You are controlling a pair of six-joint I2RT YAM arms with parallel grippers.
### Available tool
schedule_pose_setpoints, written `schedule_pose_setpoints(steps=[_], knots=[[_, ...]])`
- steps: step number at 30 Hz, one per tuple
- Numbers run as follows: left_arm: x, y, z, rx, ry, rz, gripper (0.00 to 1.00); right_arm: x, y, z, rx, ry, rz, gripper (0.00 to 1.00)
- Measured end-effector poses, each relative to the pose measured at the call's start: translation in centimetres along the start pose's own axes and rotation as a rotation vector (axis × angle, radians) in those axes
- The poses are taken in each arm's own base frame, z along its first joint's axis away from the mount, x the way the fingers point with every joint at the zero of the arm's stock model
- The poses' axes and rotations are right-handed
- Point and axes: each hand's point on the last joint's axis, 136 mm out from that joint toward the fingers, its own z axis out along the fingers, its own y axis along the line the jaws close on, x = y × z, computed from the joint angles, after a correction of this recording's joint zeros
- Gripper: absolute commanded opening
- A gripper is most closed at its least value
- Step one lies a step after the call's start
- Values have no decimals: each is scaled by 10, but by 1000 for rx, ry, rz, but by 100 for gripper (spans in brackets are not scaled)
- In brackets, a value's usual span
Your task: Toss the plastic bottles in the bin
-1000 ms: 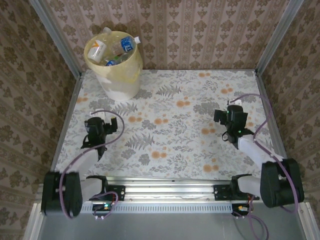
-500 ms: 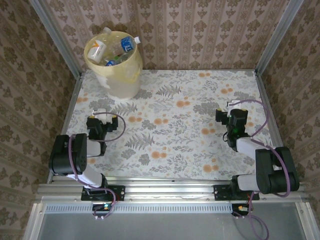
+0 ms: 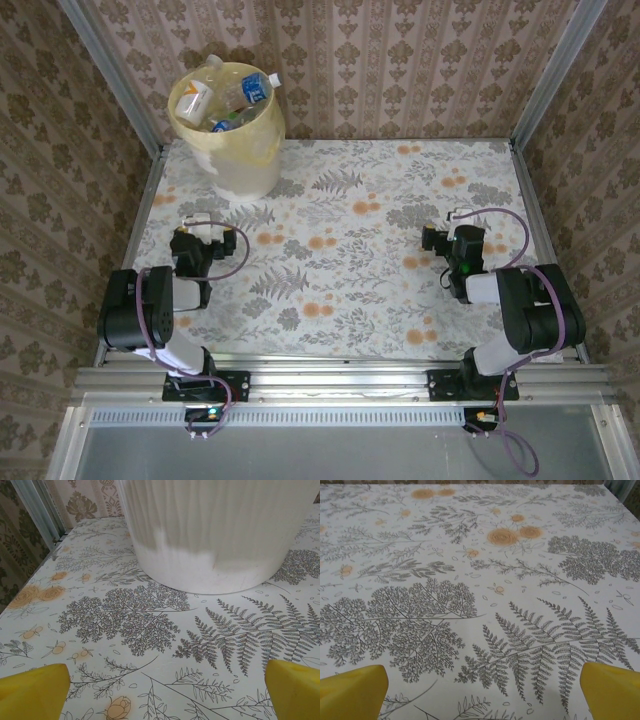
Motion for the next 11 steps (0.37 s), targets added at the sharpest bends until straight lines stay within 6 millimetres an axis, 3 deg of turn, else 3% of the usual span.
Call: schedule_pose_setpoints(steps=[11], knots=[[0,-1,0,5,1,0,100,-3,1,0,-8,-11,13,100]])
